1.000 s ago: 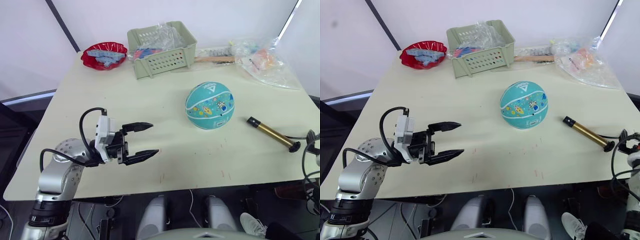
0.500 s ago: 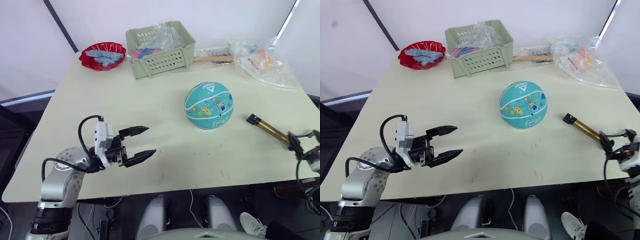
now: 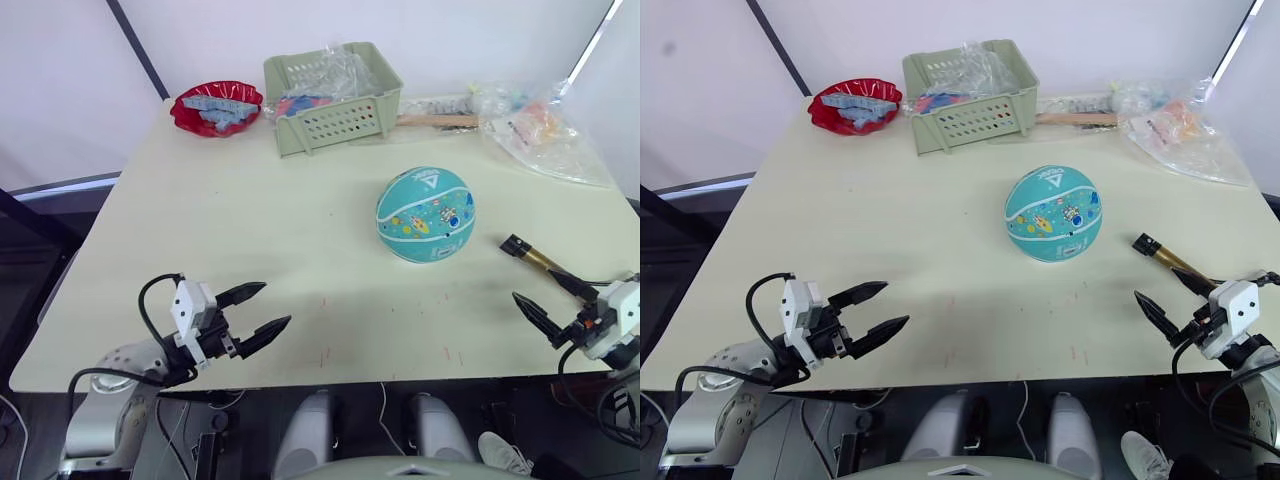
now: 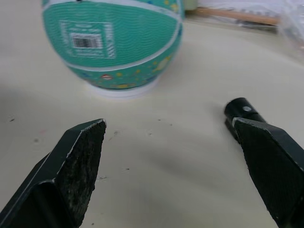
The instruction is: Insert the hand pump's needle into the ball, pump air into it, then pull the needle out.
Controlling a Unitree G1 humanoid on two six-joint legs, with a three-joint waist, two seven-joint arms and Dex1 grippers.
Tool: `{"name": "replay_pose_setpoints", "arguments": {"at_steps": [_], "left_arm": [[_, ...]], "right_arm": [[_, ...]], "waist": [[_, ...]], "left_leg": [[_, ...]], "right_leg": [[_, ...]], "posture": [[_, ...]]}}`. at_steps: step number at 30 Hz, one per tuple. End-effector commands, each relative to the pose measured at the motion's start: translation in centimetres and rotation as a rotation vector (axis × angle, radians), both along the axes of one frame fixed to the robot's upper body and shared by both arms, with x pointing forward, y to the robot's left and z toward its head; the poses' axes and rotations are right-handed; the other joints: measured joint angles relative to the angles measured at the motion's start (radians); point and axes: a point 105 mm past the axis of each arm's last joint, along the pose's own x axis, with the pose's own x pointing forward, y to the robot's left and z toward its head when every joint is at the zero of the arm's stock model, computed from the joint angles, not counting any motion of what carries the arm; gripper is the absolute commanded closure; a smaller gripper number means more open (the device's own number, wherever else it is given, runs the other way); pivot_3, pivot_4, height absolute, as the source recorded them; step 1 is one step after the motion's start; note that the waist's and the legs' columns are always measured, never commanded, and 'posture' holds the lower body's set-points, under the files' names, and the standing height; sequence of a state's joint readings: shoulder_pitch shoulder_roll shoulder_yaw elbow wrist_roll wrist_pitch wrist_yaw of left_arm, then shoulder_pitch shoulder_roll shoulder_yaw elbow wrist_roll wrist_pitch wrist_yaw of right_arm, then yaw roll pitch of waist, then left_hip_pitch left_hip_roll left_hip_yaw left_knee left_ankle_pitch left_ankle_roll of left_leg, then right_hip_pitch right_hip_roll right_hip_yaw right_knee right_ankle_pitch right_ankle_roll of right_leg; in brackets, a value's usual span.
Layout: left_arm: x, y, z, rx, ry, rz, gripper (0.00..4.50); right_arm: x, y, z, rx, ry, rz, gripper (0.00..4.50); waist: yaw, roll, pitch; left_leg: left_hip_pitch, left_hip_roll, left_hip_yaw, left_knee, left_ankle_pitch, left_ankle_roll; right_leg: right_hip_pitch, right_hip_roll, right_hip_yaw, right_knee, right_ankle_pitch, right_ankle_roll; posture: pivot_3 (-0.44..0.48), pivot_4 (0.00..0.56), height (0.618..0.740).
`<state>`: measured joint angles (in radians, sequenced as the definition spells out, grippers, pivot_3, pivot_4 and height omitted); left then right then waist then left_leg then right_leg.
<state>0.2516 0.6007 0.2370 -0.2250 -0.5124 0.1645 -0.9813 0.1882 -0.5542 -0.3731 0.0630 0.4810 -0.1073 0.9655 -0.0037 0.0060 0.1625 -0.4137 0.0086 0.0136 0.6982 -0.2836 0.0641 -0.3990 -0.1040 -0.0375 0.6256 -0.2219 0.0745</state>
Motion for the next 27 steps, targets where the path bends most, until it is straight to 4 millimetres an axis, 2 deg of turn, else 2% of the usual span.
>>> {"name": "replay_pose_setpoints", "arguments": {"at_steps": [1, 4, 8, 14, 19, 27], "left_arm": [[-0.3, 1.7, -0.3, 0.04, -0.019, 0.09, 0.0], [-1.1, 2.3, -0.8, 0.038, -0.021, 0.123, 0.0], [-2.4, 2.8, -2.5, 0.066, -0.006, 0.183, 0.0], [-3.4, 3.7, -2.8, 0.108, -0.013, 0.226, 0.0], [-3.6, 4.2, -3.0, 0.13, -0.013, 0.239, 0.0], [-3.3, 3.5, -3.2, 0.135, -0.013, 0.214, 0.0]], "right_arm": [[-0.5, -0.4, 0.3, -0.028, -0.025, 0.06, 0.01], [-0.8, -0.7, -0.1, -0.04, -0.017, 0.086, 0.01], [-1.0, -1.2, -0.5, -0.071, -0.007, 0.122, 0.01], [-1.5, -1.4, -0.7, -0.08, 0.0, 0.122, 0.01], [-2.1, -1.7, -1.0, -0.096, 0.012, 0.107, 0.01], [-2.1, -1.9, -1.0, -0.1, 0.014, 0.102, 0.01]], "waist": [[0.003, 0.0, 0.0], [0.004, 0.0, 0.0], [0.004, 0.0, 0.0], [0.013, 0.0, 0.0], [0.018, 0.001, 0.0], [0.017, 0.0, 0.0]], "left_leg": [[0.0, 0.0, -0.001, -0.001, 0.0, -0.001], [0.001, 0.0, -0.002, -0.002, 0.0, -0.001], [0.002, -0.001, -0.001, -0.002, 0.0, -0.001], [0.002, 0.0, -0.007, -0.002, 0.002, -0.003], [0.002, 0.001, -0.006, -0.002, 0.002, -0.004], [0.007, 0.002, 0.004, -0.002, 0.002, -0.003]], "right_leg": [[0.0, 0.0, -0.001, 0.0, 0.0, -0.001], [0.002, 0.0, -0.002, 0.0, -0.001, -0.001], [0.003, -0.001, -0.001, 0.0, -0.001, -0.001], [0.003, 0.001, -0.006, 0.001, -0.002, -0.003], [0.003, 0.002, -0.005, 0.001, -0.003, -0.005], [0.003, 0.0, 0.003, 0.002, -0.003, -0.004]], "posture": [[0.0, 0.15, 0.738], [0.0, 0.15, 0.738], [0.0, 0.15, 0.738], [0.0, 0.15, 0.738], [0.0, 0.15, 0.738], [0.0, 0.15, 0.738]]}}
